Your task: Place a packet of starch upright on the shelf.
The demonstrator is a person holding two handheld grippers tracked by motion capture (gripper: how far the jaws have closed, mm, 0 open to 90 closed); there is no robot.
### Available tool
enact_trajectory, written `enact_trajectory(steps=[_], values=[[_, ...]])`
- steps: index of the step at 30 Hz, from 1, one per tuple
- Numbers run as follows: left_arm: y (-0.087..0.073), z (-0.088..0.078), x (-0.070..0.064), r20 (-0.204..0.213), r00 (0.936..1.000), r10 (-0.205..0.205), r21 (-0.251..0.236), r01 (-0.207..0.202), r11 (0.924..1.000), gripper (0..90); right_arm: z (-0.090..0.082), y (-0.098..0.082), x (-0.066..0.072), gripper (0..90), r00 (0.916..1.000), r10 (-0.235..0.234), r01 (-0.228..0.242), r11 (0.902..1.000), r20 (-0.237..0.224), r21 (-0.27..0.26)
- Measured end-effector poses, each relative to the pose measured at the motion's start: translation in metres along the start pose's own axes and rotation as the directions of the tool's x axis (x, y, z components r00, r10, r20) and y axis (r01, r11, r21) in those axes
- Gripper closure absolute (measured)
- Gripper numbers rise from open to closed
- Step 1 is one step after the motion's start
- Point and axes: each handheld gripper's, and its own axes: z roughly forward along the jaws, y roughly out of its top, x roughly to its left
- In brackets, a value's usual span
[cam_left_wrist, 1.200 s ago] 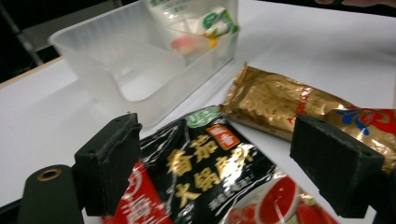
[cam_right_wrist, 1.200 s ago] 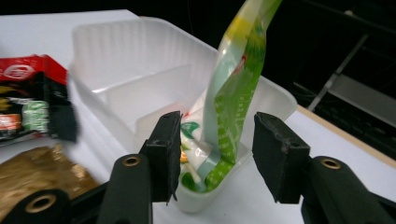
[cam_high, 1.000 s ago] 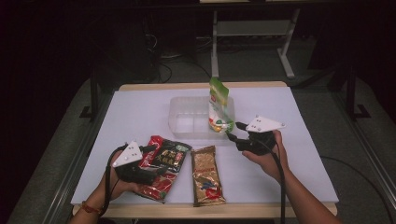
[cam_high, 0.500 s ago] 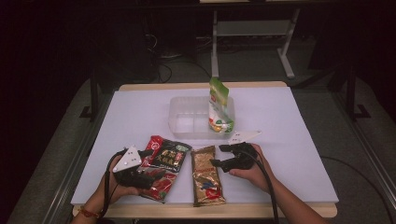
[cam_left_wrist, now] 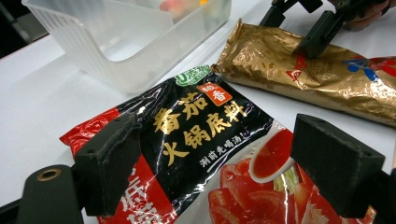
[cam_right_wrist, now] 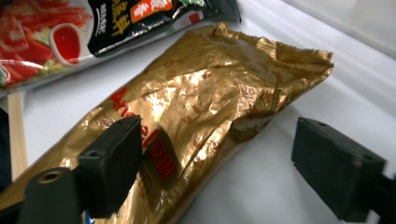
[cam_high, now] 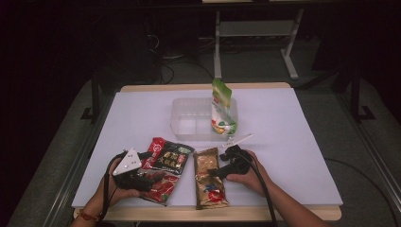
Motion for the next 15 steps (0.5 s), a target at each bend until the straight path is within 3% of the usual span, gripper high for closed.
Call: enact_trajectory(steps=[10, 15], values=[[0.0, 0.001, 0.001, 0.007, 1.0, 0.002, 0.005, -0.002, 1.0, 15.7, 0.011, 0.008, 0.018, 16.1, 0.9966, -0.082, 0.083, 0.9947, -0.013, 0.062], [-0.001, 0.001, 0.001, 0.01, 1.0, 0.0, 0.009, 0.0, 1.0, 15.7, 0.01, 0.01, 0.017, 36.0, 0.9963, -0.077, 0.079, 0.9946, -0.038, 0.067]])
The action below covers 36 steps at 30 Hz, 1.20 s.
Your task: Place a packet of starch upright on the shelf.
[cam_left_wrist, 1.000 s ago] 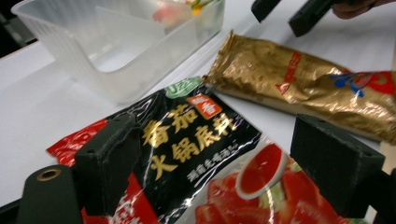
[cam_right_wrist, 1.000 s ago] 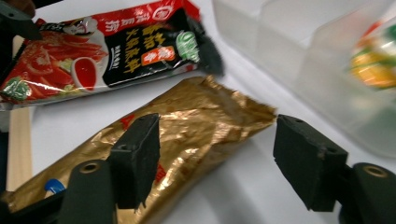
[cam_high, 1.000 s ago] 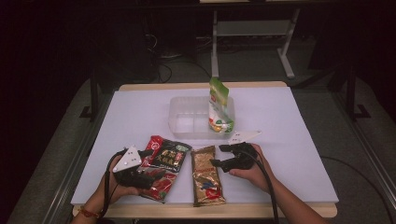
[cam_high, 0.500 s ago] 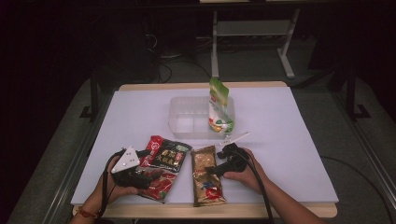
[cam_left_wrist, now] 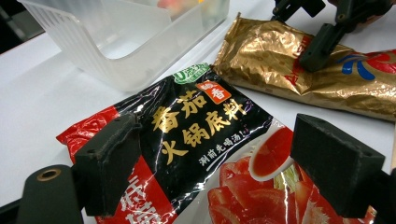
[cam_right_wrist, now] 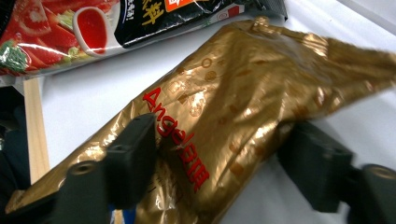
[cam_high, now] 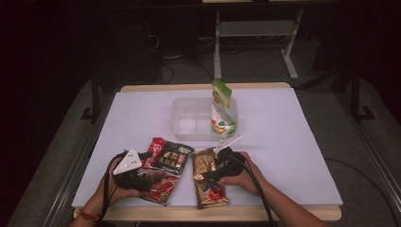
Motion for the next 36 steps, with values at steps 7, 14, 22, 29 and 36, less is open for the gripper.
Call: enact_trajectory(steps=[7, 14, 22, 29, 36], values=[[0.0, 0.001, 0.0, 0.001, 1.0, 0.0, 0.006, 0.0, 1.0, 15.8, -0.001, -0.001, -0.005, 59.4, 0.9966, 0.027, -0.027, 0.9996, -0.078, 0.001], [0.0, 0.001, 0.001, -0.002, 1.0, -0.003, 0.006, 0.003, 1.0, 15.8, -0.005, -0.003, -0.01, 74.8, 0.9951, 0.029, -0.03, 0.9995, -0.094, -0.006], [-0.001, -0.004, 0.006, -0.015, 0.9997, -0.02, -0.009, 0.02, 0.9998, 15.8, -0.012, -0.004, -0.006, 87.3, 0.9974, 0.003, -0.006, 0.9992, -0.073, -0.039], [-0.002, -0.01, 0.011, -0.033, 0.9984, -0.045, -0.031, 0.044, 0.9986, 15.7, -0.022, -0.004, -0.003, 89.8, 0.9989, -0.03, 0.027, 0.996, -0.036, -0.085], [-0.003, -0.013, 0.015, -0.037, 0.9971, -0.067, -0.05, 0.065, 0.9966, 15.7, -0.041, -0.004, -0.002, 90.0, 0.9988, -0.047, 0.049, 0.9867, 0.016, -0.155]])
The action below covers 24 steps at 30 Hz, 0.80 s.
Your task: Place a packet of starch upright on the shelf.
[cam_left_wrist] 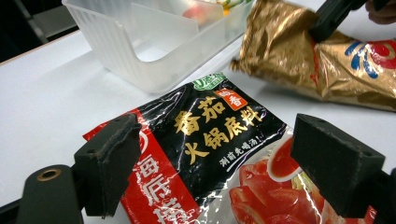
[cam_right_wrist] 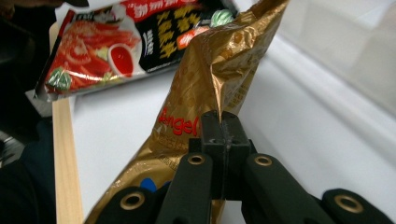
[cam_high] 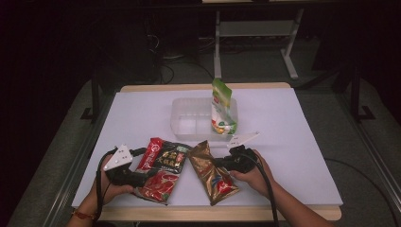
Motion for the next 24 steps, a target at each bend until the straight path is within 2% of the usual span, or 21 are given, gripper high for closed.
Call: enact_trajectory(steps=[8, 15, 20, 24], values=[[0.001, -0.003, 0.002, -0.009, 0.9999, -0.01, -0.012, 0.01, 0.9999, 15.8, -0.016, 0.002, 0.0, 90.0, 0.9986, -0.02, 0.024, 0.997, 0.049, -0.073], [0.0, -0.012, 0.01, -0.044, 0.9986, -0.028, -0.035, 0.027, 0.999, 15.8, -0.023, 0.004, 0.002, 90.0, 0.9967, -0.044, 0.052, 0.9927, 0.069, -0.109], [-0.003, -0.024, 0.019, -0.085, 0.9948, -0.056, -0.07, 0.051, 0.9963, 15.8, -0.028, 0.006, 0.003, 90.0, 0.9948, -0.055, 0.068, 0.9865, 0.086, -0.149], [-0.011, -0.031, 0.031, -0.129, 0.9873, -0.093, -0.083, 0.082, 0.9931, 15.8, -0.032, 0.009, 0.003, 90.0, 0.9916, -0.073, 0.091, 0.9804, 0.107, -0.175]])
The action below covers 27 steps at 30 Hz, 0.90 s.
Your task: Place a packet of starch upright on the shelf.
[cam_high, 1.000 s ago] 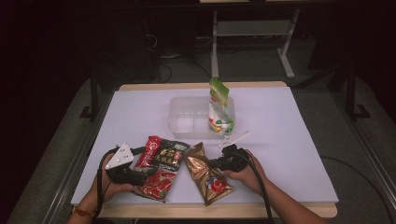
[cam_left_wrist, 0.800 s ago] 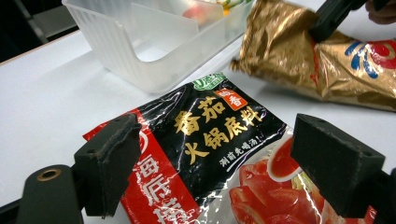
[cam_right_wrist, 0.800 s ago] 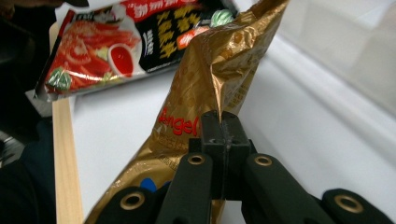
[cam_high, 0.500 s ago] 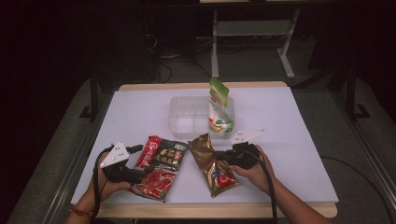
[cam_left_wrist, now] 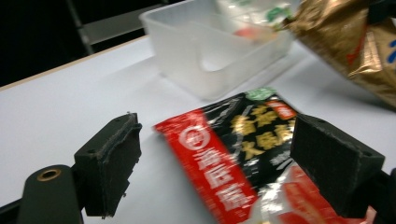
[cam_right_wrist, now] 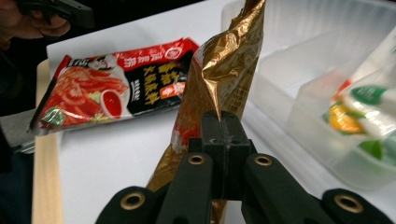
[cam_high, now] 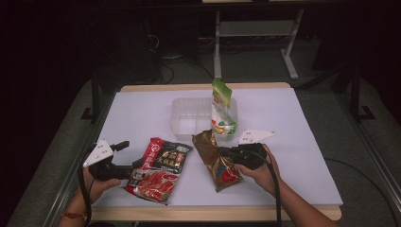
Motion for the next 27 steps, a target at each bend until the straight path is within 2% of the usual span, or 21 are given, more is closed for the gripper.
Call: enact_trajectory(steps=[5, 8, 11, 14, 27], values=[[-0.01, -0.005, 0.016, -0.045, 0.9984, -0.034, 0.004, 0.034, 0.9994, 15.8, -0.003, 0.004, -0.001, 90.0, 0.9998, -0.011, 0.012, 0.9992, 0.015, -0.039], [-0.013, -0.007, 0.021, -0.061, 0.9968, -0.051, -0.001, 0.051, 0.9987, 15.9, -0.005, 0.004, -0.001, 90.0, 0.9995, -0.02, 0.022, 0.9985, 0.025, -0.049], [-0.016, -0.007, 0.023, -0.074, 0.996, -0.05, 0.008, 0.051, 0.9987, 15.9, -0.007, 0.005, -0.001, 90.0, 0.999, -0.033, 0.034, 0.9972, 0.029, -0.067], [-0.017, -0.005, 0.024, -0.068, 0.9964, -0.05, 0.015, 0.051, 0.9986, 16.0, -0.011, 0.006, 0.001, 90.0, 0.998, -0.047, 0.05, 0.9948, 0.044, -0.089], [-0.019, 0.002, 0.016, -0.036, 0.999, -0.028, 0.039, 0.029, 0.9988, 16.0, -0.014, 0.009, -0.001, 90.0, 0.9963, -0.049, 0.058, 0.9897, 0.07, -0.131]])
